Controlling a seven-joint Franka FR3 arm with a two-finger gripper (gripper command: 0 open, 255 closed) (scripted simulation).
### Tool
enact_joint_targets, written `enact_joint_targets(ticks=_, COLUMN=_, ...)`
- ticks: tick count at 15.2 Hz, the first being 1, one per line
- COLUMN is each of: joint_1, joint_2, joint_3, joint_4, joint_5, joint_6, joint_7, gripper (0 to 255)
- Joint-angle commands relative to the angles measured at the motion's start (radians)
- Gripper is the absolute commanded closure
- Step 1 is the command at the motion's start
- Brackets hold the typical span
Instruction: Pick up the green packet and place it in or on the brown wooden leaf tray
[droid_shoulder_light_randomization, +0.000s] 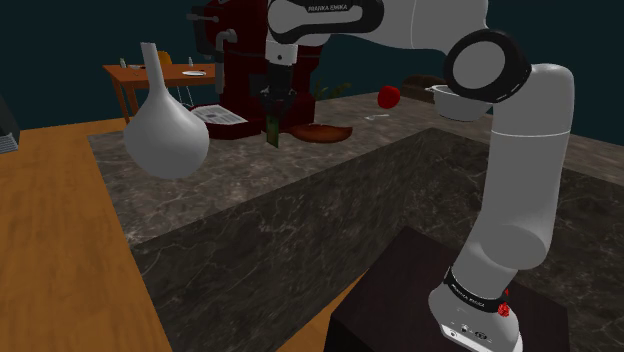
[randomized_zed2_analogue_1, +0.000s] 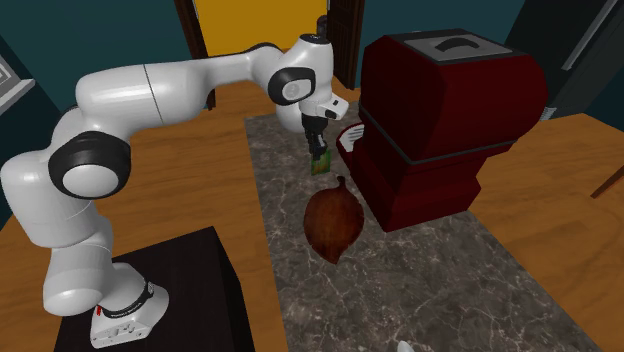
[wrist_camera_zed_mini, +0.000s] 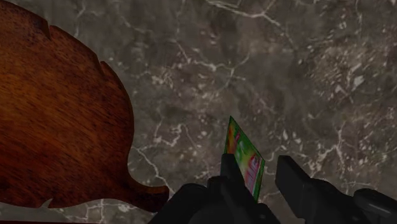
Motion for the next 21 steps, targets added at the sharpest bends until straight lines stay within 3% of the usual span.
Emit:
enact_joint_targets(ticks=1, joint_1=0.0, joint_2=0.0, joint_3=0.0, joint_4=0.0, joint_5=0.0, joint_6=0.0, joint_7=0.0, gripper=255)
enact_joint_targets(ticks=8, joint_1=0.0, joint_2=0.0, joint_3=0.0, joint_4=0.0, joint_5=0.0, joint_6=0.0, joint_7=0.0, gripper=255)
enact_joint_targets(ticks=21, joint_1=0.005, joint_2=0.064, joint_3=0.001, joint_4=0.272, joint_5=-0.005, joint_6=-0.208, joint_7=0.011, gripper=255)
